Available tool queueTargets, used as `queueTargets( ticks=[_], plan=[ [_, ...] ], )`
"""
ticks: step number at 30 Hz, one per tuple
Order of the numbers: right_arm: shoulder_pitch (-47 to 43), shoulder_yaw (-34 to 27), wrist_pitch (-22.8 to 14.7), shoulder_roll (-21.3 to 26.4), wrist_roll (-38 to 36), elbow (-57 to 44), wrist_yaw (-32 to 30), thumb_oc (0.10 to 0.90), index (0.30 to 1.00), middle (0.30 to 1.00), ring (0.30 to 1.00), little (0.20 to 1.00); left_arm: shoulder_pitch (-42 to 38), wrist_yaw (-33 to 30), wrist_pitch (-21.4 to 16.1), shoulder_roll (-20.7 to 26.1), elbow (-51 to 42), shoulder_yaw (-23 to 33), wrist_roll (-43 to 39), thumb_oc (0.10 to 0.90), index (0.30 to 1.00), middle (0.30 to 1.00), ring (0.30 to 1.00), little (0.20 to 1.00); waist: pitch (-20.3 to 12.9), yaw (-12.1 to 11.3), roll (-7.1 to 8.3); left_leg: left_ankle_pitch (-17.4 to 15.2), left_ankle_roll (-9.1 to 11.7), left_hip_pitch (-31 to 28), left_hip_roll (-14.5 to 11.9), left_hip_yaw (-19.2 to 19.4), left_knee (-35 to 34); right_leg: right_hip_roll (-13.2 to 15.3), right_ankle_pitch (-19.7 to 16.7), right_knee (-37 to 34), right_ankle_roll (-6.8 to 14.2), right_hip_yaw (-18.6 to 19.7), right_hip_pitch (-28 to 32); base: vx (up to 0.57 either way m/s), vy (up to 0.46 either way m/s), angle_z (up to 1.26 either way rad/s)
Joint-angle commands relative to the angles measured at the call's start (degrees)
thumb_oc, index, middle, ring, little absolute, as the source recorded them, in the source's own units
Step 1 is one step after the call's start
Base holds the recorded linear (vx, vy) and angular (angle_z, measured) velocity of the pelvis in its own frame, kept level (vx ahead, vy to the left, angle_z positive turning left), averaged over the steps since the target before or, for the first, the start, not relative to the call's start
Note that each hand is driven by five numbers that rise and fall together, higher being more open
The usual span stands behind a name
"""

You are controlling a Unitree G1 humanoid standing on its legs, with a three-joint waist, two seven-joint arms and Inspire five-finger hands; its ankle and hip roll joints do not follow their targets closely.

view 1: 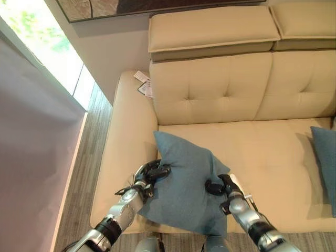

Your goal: Pick up all the scattered cushions and arrange them neatly on the sofa.

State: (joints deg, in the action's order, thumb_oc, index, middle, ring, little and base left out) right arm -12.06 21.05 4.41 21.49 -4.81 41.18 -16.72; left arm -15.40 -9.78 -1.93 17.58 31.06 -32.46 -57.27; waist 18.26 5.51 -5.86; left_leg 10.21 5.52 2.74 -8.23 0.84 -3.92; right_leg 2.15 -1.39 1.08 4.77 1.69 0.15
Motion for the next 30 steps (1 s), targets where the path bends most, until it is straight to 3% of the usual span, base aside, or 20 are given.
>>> queueTargets(
  ticks=[1,2,3,4,5,10,11,13,14,18,19,20,21,22,23,25,28,30],
  plan=[
    [-4.6,-0.1,-7.7,-4.4,-1.3,-11.4,1.2,0.400,0.300,0.300,0.300,0.300,-8.5,8.9,-3.6,-11.2,-12.4,-2.5,0.1,0.400,0.300,0.300,0.300,0.300,-1.8,1.5,2.50,-16.1,-0.6,0.3,0.4,4.3,17.0,2.5,9.3,7.1,-1.0,-2.9,-1.8,-0.11,-0.094,0.07],
    [-3.1,-2.9,-8.2,-2.7,-0.9,-16.2,1.1,0.400,0.300,0.300,0.300,0.300,-8.0,9.2,-3.6,-10.1,-13.0,-1.5,1.6,0.400,0.300,0.300,0.300,0.300,-4.1,2.3,2.67,-19.3,-1.3,-2.7,3.7,5.0,19.0,2.0,8.5,5.9,-1.2,-3.5,-1.6,-0.11,-0.094,0.25],
    [-3.1,-2.9,-8.2,-2.7,-0.9,-16.2,1.1,0.400,0.300,0.300,0.300,0.300,-7.9,9.2,-3.6,-10.1,-13.0,-1.5,1.6,0.400,0.300,0.300,0.300,0.300,-4.3,2.4,2.72,-19.1,-1.3,-2.5,3.8,5.0,18.8,2.1,8.3,5.8,-1.2,-3.6,-1.8,-0.10,-0.047,0.40],
    [-2.7,-4.0,-8.0,-2.2,-0.6,-17.2,1.0,0.400,0.300,0.300,0.300,0.300,-7.5,9.1,-3.4,-10.2,-13.2,-1.5,2.3,0.400,0.300,0.300,0.300,0.300,-5.4,2.9,2.38,-21.7,-1.8,-4.8,5.9,4.4,17.3,1.6,8.1,5.2,-0.9,-3.8,-1.8,-0.08,0.049,0.34],
    [-1.3,-6.0,-8.5,-1.9,-0.1,-20.2,0.4,0.400,0.300,0.300,0.300,0.300,-7.0,8.8,-2.9,-10.3,-13.8,-1.6,4.1,0.400,0.300,0.300,0.300,0.300,-6.6,3.6,1.59,-21.9,-3.1,-5.9,7.9,2.9,14.4,0.7,7.0,4.9,-0.5,-4.0,-2.5,-0.13,0.082,0.09],
    [1.8,-9.0,-8.3,-2.4,-0.7,-24.5,0.3,0.400,0.300,0.300,0.300,0.300,-7.5,8.2,-2.5,-11.1,-14.8,-2.0,5.5,0.400,0.300,0.300,0.300,0.300,-7.1,4.6,1.56,-20.6,-4.8,-6.9,8.6,4.3,9.9,1.0,5.9,8.0,0.9,-5.6,-4.2,-0.10,0.069,0.01],
    [1.4,-9.1,-8.3,-3.0,-0.7,-24.3,0.0,0.400,0.300,0.300,0.300,0.300,-7.6,7.7,-2.7,-11.2,-15.1,-1.7,5.5,0.400,0.300,0.300,0.300,0.300,-6.8,4.4,1.53,-20.5,-5.1,-6.7,8.2,5.0,9.9,1.6,5.8,9.7,1.3,-6.7,-5.3,-0.13,0.036,-0.28],
    [-0.1,-8.4,-8.1,-4.0,0.1,-24.4,-0.4,0.400,0.300,0.300,0.300,0.300,-7.6,6.7,-3.0,-10.4,-16.9,-1.0,5.5,0.400,0.300,0.300,0.300,0.300,-6.7,2.7,0.97,-20.4,-5.6,-6.9,6.3,8.2,9.3,5.8,6.6,13.4,2.1,-14.4,-6.3,-0.21,-0.027,-0.53],
    [-0.4,-8.3,-8.2,-4.3,-0.2,-24.6,-0.7,0.400,0.300,0.300,0.300,0.300,-7.6,6.4,-3.1,-10.1,-17.4,-0.6,5.1,0.400,0.300,0.300,0.300,0.300,-6.9,2.4,1.01,-20.3,-5.7,-6.8,5.6,8.8,9.3,7.1,7.0,13.9,2.1,-15.1,-5.6,-0.13,-0.068,-0.85],
    [-1.0,-8.0,-7.9,-4.5,0.4,-25.3,-0.8,0.400,0.300,0.300,0.300,0.300,-7.5,5.7,-3.0,-8.9,-18.7,-0.5,5.7,0.400,0.300,0.300,0.300,0.300,-7.9,1.4,1.22,-20.3,-5.5,-6.7,4.5,9.6,10.0,10.2,6.6,13.2,2.7,-12.9,-2.7,-0.07,-0.114,-0.32],
    [-1.0,-8.2,-7.8,-4.6,0.3,-25.7,-1.1,0.400,0.300,0.300,0.300,0.300,-7.6,5.6,-2.7,-9.0,-18.6,-0.8,6.0,0.400,0.300,0.300,0.300,0.300,-8.3,1.4,1.27,-20.1,-5.4,-6.5,4.3,9.2,10.1,10.8,5.5,13.2,3.2,-11.2,-2.3,-0.04,-0.227,-0.23],
    [-0.5,-8.7,-7.2,-4.1,1.1,-27.1,-1.5,0.400,0.300,0.300,0.300,0.300,-8.2,4.9,-2.6,-8.9,-18.8,-0.9,7.6,0.400,0.300,0.300,0.300,0.300,-8.9,1.4,1.67,-20.1,-5.1,-6.5,4.1,8.3,10.6,11.4,4.4,13.4,4.2,-6.8,-2.0,-0.03,-0.270,-0.04],
    [-0.8,-8.7,-6.9,-3.9,1.4,-27.5,-1.4,0.400,0.300,0.300,0.300,0.300,-8.5,4.6,-2.5,-8.6,-18.7,-0.8,8.1,0.400,0.300,0.300,0.300,0.300,-9.2,1.2,1.86,-20.2,-4.7,-6.3,3.5,8.3,11.1,12.5,3.7,13.0,4.7,-5.6,-1.5,-0.01,-0.219,-0.01],
    [-0.8,-8.7,-6.9,-3.9,1.4,-27.6,-1.4,0.400,0.300,0.300,0.300,0.300,-8.5,4.6,-2.5,-8.6,-18.7,-0.8,8.1,0.400,0.300,0.300,0.300,0.300,-9.2,1.1,1.87,-20.3,-4.7,-6.3,3.5,8.4,11.2,12.5,3.7,13.0,4.7,-5.5,-1.5,-0.06,-0.306,-0.01],
    [-2.3,-8.7,-6.7,-3.8,1.8,-27.1,-1.7,0.400,0.300,0.300,0.300,0.300,-9.1,4.0,-2.4,-8.3,-18.3,-0.7,9.1,0.400,0.300,0.300,0.300,0.300,-9.7,0.3,1.87,-20.1,-4.1,-5.6,2.2,8.4,12.2,14.9,2.0,12.1,5.2,-5.7,-0.8,-0.05,-0.199,-0.10],
    [-3.8,-8.7,-6.6,-3.8,1.9,-27.2,-2.0,0.400,0.300,0.300,0.300,0.300,-9.8,3.9,-2.5,-8.1,-17.9,-0.6,9.9,0.400,0.300,0.300,0.300,0.300,-10.2,0.0,2.14,-20.2,-3.2,-5.7,1.0,8.3,12.6,16.2,1.5,9.4,5.8,-6.2,0.1,-0.05,-0.334,-0.10],
    [-5.0,-8.5,-6.4,-3.5,2.4,-27.5,-2.1,0.400,0.300,0.300,0.300,0.300,-10.4,3.7,-2.5,-7.6,-17.7,0.0,10.4,0.400,0.300,0.300,0.300,0.300,-10.6,-0.2,2.64,-19.9,-1.8,-6.1,-0.3,8.3,13.2,16.3,1.7,6.8,6.3,-6.6,0.5,0.03,-0.400,-0.01],
    [-5.3,-8.0,-6.7,-2.9,2.3,-28.4,-1.8,0.400,0.300,0.300,0.300,0.300,-11.0,3.3,-2.9,-7.0,-16.5,1.5,12.0,0.400,0.300,0.300,0.300,0.300,-10.9,-0.5,3.20,-18.3,0.0,-6.4,-3.4,7.6,13.5,13.5,4.4,6.6,6.0,-5.6,1.1,0.04,-0.338,-0.22]
  ],
)
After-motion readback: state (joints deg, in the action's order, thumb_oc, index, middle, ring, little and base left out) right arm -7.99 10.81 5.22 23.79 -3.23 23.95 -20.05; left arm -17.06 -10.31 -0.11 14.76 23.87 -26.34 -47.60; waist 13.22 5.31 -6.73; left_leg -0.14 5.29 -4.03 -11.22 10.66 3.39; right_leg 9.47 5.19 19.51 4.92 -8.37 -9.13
